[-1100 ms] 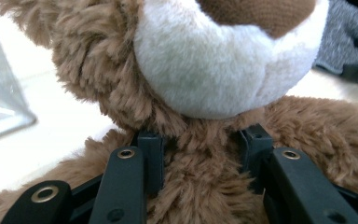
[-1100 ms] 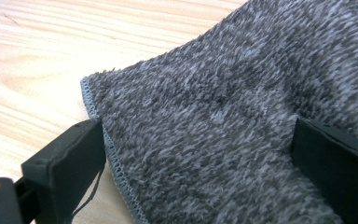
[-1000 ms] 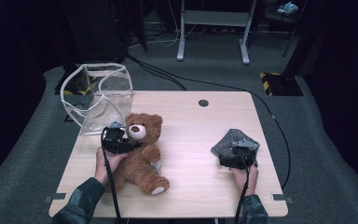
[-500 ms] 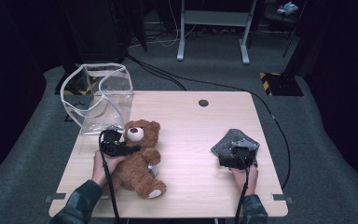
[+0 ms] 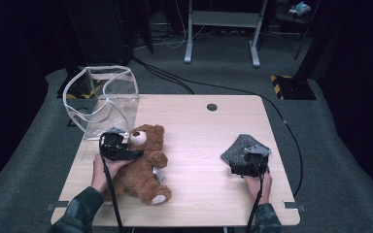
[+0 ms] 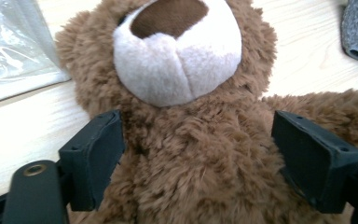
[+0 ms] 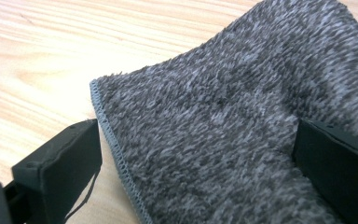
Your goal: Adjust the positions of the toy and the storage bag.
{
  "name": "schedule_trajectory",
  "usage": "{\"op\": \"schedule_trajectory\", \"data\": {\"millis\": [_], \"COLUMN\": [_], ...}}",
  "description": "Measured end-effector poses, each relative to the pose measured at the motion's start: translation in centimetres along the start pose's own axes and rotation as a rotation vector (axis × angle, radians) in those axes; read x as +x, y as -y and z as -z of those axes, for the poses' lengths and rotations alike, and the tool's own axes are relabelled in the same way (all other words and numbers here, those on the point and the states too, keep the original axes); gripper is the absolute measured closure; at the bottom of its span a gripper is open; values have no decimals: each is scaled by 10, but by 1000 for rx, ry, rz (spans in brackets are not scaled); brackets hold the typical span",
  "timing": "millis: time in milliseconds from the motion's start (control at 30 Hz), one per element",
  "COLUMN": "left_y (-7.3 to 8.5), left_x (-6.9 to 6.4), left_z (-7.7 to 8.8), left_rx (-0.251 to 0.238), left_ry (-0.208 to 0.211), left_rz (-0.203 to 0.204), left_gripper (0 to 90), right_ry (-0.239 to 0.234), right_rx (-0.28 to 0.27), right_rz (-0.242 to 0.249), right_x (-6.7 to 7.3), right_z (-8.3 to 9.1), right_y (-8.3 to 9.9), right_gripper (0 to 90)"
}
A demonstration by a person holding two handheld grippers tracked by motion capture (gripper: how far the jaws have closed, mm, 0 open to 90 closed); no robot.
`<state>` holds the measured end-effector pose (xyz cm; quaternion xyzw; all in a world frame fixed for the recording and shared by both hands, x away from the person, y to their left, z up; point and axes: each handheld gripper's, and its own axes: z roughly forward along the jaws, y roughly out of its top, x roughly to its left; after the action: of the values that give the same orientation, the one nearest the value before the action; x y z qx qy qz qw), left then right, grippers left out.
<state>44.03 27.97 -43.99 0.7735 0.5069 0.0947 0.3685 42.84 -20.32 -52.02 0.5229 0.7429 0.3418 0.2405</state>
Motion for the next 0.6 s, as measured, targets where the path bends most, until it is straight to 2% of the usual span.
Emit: {"op": "schedule_trajectory", "data": {"millis": [67,333,433,467,533,600], "left_y": [-1,-10,-14,-15,-17,-20], "left_x": [0,-1,-1,-1,0,-1], "left_z": [4,18,16,14,8,1], "left_rx": [-6,-33,-8,1,31,45], "left_ry": [-1,-9,-21,-22,-10,-6], "left_rz": [7,2,-14,-17,-5,-12], "left_gripper": [156,150,154,154,154,152], "right_ry": [0,-12,-11,-14,-11,-10], "right_rx": [-8,-5,-6,-1,-1,-5], "right_rz": [18,-3,-2,-15,-18,-7], "right_x": [-1,-5,-6,-5,-5,-6], "right_z": [3,1,0,-1,-1,-2], "right_y": [0,3,4,5,5,6], "right_gripper": [2,2,2,2,2,3]}}
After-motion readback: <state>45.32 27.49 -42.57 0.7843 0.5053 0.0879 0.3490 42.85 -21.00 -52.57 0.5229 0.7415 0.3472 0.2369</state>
